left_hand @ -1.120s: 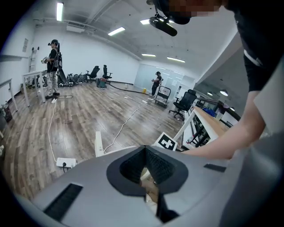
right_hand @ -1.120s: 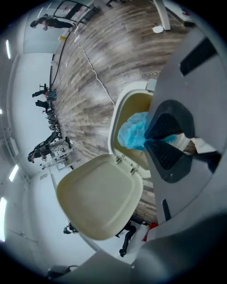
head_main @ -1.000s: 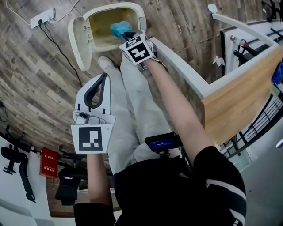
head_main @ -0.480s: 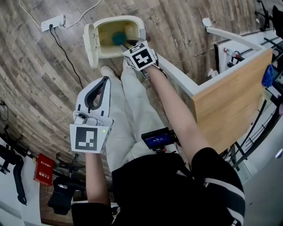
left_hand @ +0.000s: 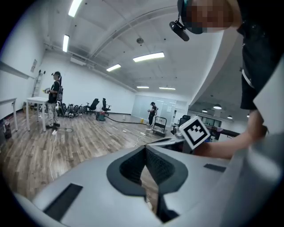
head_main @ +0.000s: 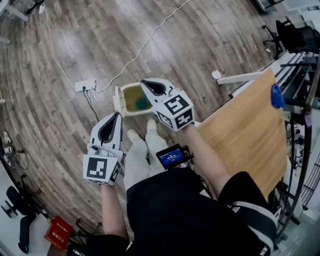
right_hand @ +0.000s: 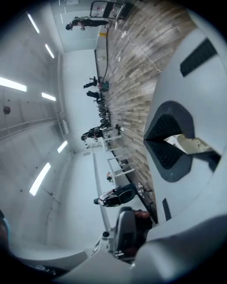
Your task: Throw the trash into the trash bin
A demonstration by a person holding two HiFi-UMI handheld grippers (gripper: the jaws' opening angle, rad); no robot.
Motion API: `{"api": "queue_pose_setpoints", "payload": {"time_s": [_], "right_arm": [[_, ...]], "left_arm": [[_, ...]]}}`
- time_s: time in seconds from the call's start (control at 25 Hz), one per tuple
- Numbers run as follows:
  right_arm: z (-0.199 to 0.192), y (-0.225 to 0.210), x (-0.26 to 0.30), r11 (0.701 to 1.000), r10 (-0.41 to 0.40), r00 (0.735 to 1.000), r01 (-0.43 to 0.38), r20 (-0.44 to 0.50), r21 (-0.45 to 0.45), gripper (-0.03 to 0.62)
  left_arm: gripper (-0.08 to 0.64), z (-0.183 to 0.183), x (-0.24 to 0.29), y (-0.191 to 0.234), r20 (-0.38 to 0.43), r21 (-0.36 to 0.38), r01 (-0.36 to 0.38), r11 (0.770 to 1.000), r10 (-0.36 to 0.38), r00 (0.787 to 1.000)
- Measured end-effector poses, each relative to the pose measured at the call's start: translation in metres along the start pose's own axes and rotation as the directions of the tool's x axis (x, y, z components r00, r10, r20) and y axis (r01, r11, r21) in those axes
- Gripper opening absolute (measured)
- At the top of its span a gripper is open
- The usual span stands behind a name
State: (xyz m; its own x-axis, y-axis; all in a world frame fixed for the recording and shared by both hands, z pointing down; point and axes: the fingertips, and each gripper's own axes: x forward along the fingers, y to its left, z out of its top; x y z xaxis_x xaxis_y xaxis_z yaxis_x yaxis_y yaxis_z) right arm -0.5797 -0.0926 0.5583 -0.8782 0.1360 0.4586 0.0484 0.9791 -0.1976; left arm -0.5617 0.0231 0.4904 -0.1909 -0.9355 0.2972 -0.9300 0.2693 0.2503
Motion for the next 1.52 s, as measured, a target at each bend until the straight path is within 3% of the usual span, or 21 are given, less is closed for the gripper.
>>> {"api": "queue_pose_setpoints", "payload": {"time_s": [0.12,0.32,0.56,0.72,0.96,1.16,1.52], "right_arm": [[0.065,0.026,-0.051,0.999,0.043,0.985,-0.044,0.167,0.001,-0.003],[0.12,0.078,-0.151,0.993,0.118,0.934,-0.114,0.338,-0.033,-0.003],[0.14,0.105,-0.195,0.972,0.235,0.879,-0.226,0.416,-0.071,-0.003],[0.148,0.114,-0.212,0.971,0.234,0.864,-0.191,0.446,-0.141,-0.003],[0.148,0.104,-0.217,0.981,0.193,0.871,-0.156,0.451,-0.12,-0.003],[0.132,0.088,-0.207,0.987,0.158,0.893,-0.148,0.422,-0.057,-0.003],[0.138,0.073,-0.195,0.988,0.145,0.886,-0.151,0.44,-0.022,-0.003]], "left_arm": [[0.006,0.032,-0.014,-0.01,0.057,0.032,0.006,0.999,-0.007,0.998],[0.006,0.076,-0.039,-0.066,0.106,0.057,0.051,0.997,-0.057,0.993],[0.006,0.125,-0.035,-0.104,0.204,0.175,0.12,0.977,-0.155,0.967],[0.006,0.139,-0.034,-0.121,0.226,0.226,0.156,0.961,-0.208,0.952],[0.006,0.136,-0.03,-0.132,0.206,0.226,0.171,0.959,-0.219,0.954],[0.006,0.126,-0.027,-0.13,0.178,0.221,0.169,0.961,-0.21,0.961],[0.006,0.126,-0.019,-0.12,0.155,0.208,0.148,0.967,-0.182,0.971]]}}
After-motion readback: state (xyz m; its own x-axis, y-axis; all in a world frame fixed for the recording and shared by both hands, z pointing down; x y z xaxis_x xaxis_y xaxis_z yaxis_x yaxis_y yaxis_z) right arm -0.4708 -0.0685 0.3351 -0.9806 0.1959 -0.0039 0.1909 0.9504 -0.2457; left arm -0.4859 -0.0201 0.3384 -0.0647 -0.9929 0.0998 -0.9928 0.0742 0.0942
